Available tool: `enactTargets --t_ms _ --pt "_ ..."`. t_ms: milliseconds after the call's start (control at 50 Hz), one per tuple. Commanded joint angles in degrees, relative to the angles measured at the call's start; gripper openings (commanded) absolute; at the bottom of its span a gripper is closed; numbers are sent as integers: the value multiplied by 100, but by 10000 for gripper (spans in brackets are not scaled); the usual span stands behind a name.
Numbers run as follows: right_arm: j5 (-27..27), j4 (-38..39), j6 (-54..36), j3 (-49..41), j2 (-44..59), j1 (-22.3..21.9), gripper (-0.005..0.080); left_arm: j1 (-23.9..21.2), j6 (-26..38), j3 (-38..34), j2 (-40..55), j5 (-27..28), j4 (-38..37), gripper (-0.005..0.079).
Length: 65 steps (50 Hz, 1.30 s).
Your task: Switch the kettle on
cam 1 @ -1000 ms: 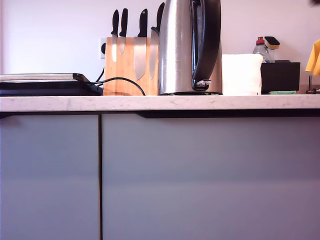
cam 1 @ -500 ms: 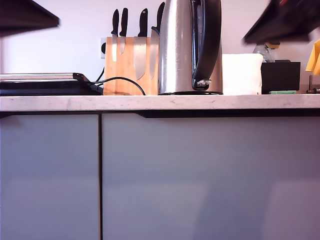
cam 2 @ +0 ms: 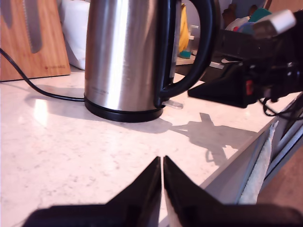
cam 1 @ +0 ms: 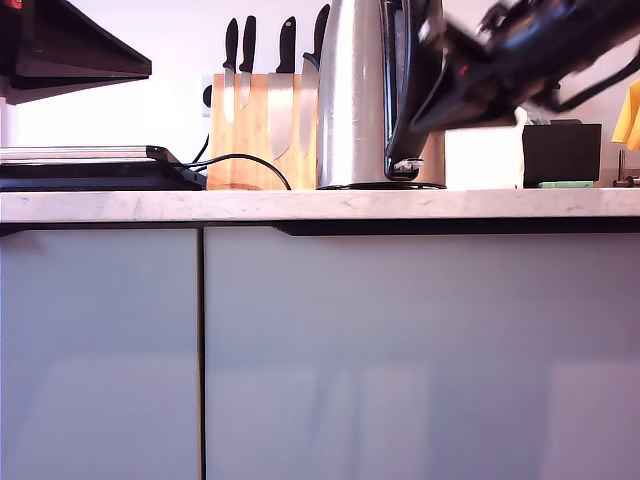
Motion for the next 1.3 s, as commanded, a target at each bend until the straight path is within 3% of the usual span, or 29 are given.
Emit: enactTargets --t_ms 0,820,1100,1280 --pt "-9 55 -48 129 190 26 -11 -15 28 81 66 0 50 -14" --pt "109 -90 -472 245 772 17 -11 -15 26 81 63 -15 46 -14" --pt "50 -271 -455 249 260 50 -11 -15 46 81 63 -15 48 -13" --pt "59 -662 -409 249 -452 227 -11 -15 468 81 48 -15 48 -13"
